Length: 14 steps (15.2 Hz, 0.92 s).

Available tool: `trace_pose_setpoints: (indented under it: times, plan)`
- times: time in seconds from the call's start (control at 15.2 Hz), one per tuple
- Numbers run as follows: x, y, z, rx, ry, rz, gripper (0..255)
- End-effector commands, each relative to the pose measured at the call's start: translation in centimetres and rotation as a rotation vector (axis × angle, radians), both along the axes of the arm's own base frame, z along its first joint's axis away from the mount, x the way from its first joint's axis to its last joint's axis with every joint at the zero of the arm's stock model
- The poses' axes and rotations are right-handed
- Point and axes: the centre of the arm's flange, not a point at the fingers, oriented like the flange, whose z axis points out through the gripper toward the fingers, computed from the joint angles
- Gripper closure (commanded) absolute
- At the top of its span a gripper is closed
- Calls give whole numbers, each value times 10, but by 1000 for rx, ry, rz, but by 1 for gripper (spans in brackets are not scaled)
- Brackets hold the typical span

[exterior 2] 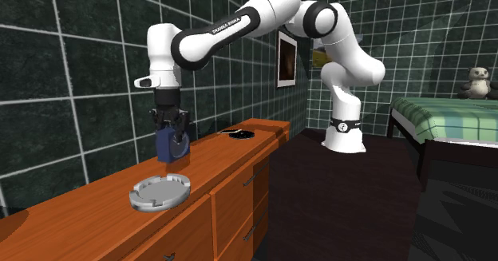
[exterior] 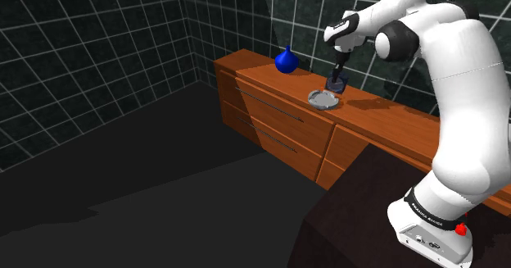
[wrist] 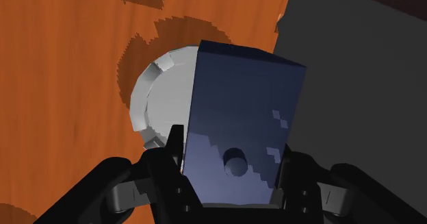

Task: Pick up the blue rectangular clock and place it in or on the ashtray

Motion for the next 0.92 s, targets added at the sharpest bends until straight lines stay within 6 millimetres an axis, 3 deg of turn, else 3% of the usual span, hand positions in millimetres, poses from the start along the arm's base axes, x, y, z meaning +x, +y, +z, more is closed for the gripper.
trace_pose_setpoints:
  times: [0.0,0.13,0.86]
  plan:
    - [28,-4,2,1,0,1,255]
    - [56,-9,5,1,0,1,255]
    - [56,-9,-53,1,0,1,255]
